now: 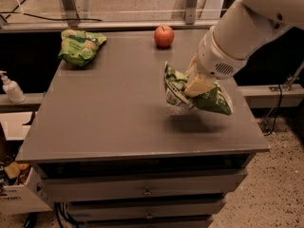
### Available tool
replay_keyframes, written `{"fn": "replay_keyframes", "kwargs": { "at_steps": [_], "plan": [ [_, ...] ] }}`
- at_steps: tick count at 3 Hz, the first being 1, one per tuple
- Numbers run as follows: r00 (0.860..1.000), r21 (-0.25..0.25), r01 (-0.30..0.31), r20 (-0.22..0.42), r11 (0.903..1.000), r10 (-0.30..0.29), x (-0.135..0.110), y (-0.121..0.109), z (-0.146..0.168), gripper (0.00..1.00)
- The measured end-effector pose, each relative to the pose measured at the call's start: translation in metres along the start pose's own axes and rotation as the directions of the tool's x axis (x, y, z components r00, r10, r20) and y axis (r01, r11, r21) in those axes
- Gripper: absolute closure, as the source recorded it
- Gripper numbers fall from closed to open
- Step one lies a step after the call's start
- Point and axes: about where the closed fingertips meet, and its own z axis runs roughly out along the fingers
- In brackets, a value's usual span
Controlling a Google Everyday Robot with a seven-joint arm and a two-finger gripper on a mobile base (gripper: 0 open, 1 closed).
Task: Move green jalapeno chip bag near apple
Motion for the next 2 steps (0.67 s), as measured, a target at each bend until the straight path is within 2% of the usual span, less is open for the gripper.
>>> {"fn": "replay_keyframes", "kwargs": {
  "at_steps": [1, 2],
  "plan": [
    [1.000, 0.000, 0.000, 0.000, 1.0000, 0.000, 0.000, 0.000, 0.000, 1.00],
    [1.000, 0.062, -0.001, 0.026, 0.9981, -0.001, 0.016, -0.029, -0.001, 1.00]
  ]
}}
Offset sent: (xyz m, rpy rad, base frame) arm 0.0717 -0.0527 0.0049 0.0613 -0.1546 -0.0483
